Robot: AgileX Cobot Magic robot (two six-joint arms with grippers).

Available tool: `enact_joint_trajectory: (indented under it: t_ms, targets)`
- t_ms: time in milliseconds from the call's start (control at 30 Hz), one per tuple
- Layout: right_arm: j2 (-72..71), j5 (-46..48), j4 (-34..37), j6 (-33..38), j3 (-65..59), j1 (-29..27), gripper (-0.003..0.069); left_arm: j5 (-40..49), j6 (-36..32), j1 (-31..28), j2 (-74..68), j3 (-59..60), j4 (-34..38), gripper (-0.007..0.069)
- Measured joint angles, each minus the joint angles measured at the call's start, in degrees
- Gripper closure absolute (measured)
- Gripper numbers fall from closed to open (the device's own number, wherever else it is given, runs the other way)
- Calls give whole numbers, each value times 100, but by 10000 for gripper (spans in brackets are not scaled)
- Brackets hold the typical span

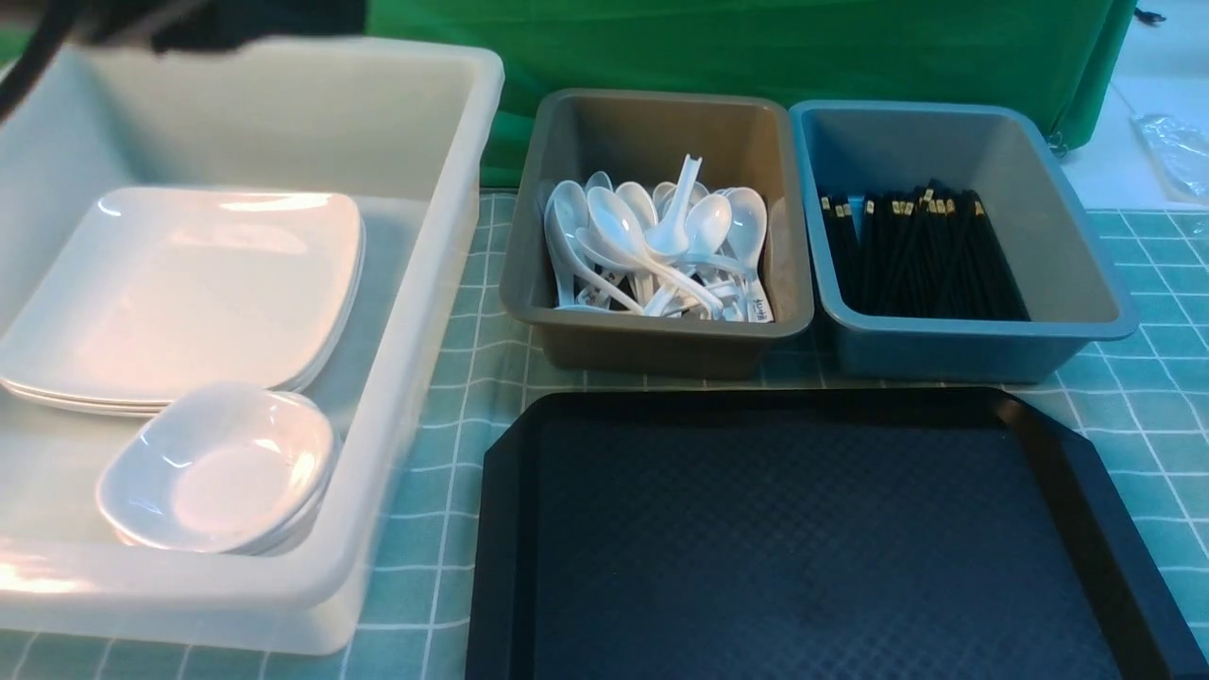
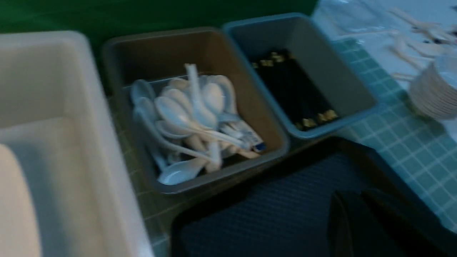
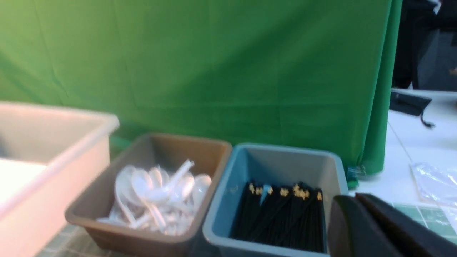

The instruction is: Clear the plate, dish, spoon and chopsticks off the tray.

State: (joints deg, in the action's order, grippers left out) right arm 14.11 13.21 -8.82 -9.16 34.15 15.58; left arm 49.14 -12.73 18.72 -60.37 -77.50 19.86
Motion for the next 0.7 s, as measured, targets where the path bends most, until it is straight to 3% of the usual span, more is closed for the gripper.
enact_joint_trajectory:
  t_ms: [200,533,700]
  targets:
    - [-926,-912,0,-119,-996,0,623,-923,99,820,1881,1942,78,615]
    - [-1175,-1067,0,-169,-1111,0,578,-1795,339,865,3916,4666,188,615]
    - [-1175,-1067,0,-169,-1111,0,566,-2216,430,865,4056,5155,245,615]
